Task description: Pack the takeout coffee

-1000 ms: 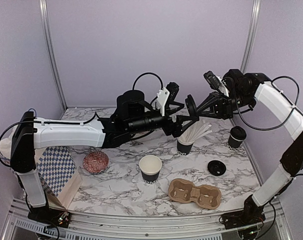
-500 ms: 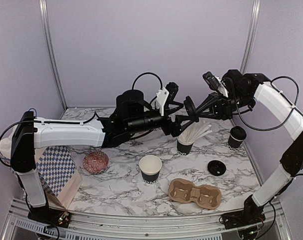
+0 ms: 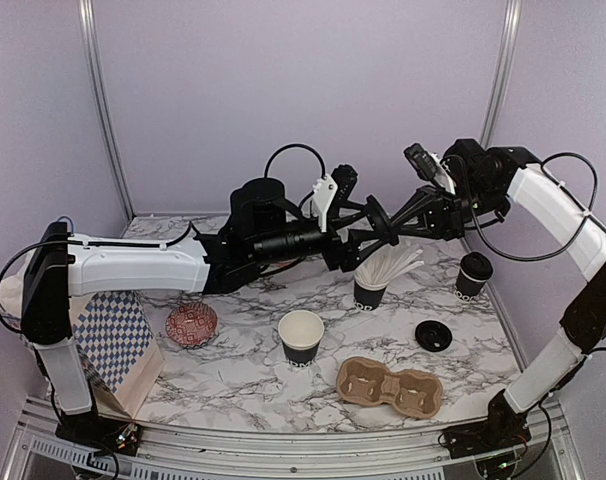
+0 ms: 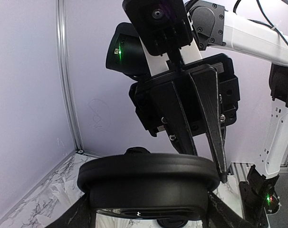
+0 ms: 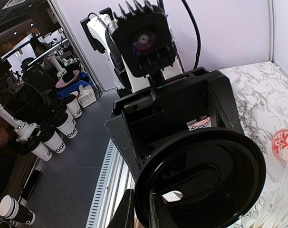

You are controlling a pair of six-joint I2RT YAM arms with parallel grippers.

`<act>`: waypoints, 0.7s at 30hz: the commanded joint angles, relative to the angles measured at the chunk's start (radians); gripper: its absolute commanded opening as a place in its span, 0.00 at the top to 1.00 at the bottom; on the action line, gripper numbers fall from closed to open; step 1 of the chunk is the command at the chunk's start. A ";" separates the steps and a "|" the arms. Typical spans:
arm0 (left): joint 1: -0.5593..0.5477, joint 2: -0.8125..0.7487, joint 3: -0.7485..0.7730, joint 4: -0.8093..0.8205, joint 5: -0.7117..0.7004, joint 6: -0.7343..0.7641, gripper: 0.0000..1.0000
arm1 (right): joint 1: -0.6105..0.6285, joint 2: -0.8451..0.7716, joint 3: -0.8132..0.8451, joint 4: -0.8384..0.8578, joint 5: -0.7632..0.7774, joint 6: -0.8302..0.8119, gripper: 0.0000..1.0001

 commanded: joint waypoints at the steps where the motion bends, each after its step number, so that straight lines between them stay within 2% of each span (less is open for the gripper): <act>1: 0.000 -0.036 -0.023 0.050 0.002 0.001 0.27 | 0.010 -0.013 -0.007 0.032 0.011 0.023 0.89; 4: 0.000 -0.056 -0.052 0.050 -0.018 0.003 0.28 | 0.010 -0.005 -0.008 0.037 0.011 0.024 0.87; 7: 0.003 -0.083 -0.081 0.041 -0.045 -0.005 0.28 | 0.011 0.000 0.000 0.045 0.018 0.044 0.74; 10: 0.009 -0.121 -0.091 -0.070 -0.067 -0.021 0.29 | 0.007 -0.010 0.027 0.043 0.064 0.063 0.64; 13: 0.010 -0.177 -0.068 -0.308 -0.085 -0.021 0.29 | -0.003 -0.032 0.008 0.068 0.109 0.074 0.59; 17: 0.010 -0.211 0.040 -0.781 -0.084 -0.021 0.31 | -0.008 -0.066 -0.139 0.209 0.171 0.146 0.55; 21: 0.010 -0.232 0.096 -1.071 -0.073 -0.020 0.32 | 0.005 -0.077 -0.219 0.319 0.232 0.189 0.50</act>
